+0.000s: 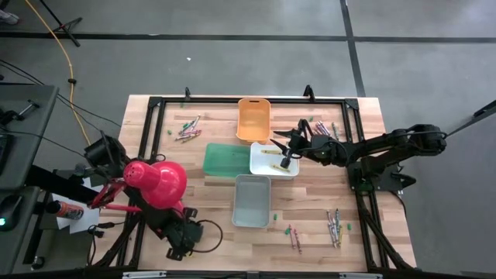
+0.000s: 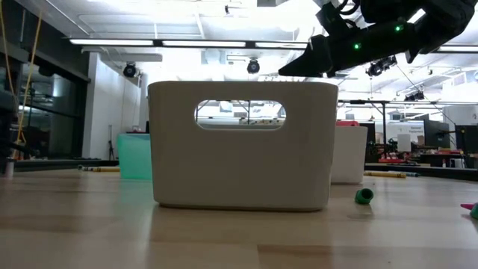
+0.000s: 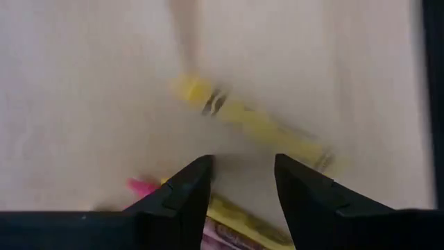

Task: Sort crayons
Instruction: Put the yellow crayon into the white bin

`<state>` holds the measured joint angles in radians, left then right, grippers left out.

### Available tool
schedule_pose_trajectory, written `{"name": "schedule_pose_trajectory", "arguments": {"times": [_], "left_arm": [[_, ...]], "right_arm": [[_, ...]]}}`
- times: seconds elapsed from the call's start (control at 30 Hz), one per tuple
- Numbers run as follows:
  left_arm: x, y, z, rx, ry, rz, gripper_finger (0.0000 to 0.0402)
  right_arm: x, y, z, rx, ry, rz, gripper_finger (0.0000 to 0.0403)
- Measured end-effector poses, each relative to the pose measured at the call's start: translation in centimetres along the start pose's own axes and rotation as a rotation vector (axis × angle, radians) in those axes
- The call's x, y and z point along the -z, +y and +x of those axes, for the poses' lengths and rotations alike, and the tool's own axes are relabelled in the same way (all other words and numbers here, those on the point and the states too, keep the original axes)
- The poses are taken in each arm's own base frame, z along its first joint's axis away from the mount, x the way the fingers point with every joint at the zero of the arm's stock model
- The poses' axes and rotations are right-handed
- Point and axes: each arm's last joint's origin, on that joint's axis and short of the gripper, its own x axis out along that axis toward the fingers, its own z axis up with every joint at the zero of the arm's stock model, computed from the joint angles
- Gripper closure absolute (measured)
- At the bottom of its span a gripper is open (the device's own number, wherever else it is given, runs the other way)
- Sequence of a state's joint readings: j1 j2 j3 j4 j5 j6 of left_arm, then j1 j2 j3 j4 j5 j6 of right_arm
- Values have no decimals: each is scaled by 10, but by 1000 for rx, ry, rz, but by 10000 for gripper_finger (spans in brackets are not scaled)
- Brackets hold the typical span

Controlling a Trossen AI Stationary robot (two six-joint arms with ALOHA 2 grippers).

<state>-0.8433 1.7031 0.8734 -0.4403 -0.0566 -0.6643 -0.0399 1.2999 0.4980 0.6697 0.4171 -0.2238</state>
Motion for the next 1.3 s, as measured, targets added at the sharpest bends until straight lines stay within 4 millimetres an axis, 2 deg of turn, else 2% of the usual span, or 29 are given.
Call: {"name": "schedule_pose_trajectory", "arguments": {"times": [0.17,0.43,0.73,1.3], "left_arm": [[-5,7,0,32,28,-101,248],[-13,19,0,81,64,-163,248],[-20,29,-13,85,17,-190,248],[-22,30,-16,95,9,-193,248]], "right_arm": [[0,0,0,0,0,5,268],[0,0,0,0,0,6,268],[0,0,0,0,0,6,268],[0,0,0,0,1,5,268]]}}
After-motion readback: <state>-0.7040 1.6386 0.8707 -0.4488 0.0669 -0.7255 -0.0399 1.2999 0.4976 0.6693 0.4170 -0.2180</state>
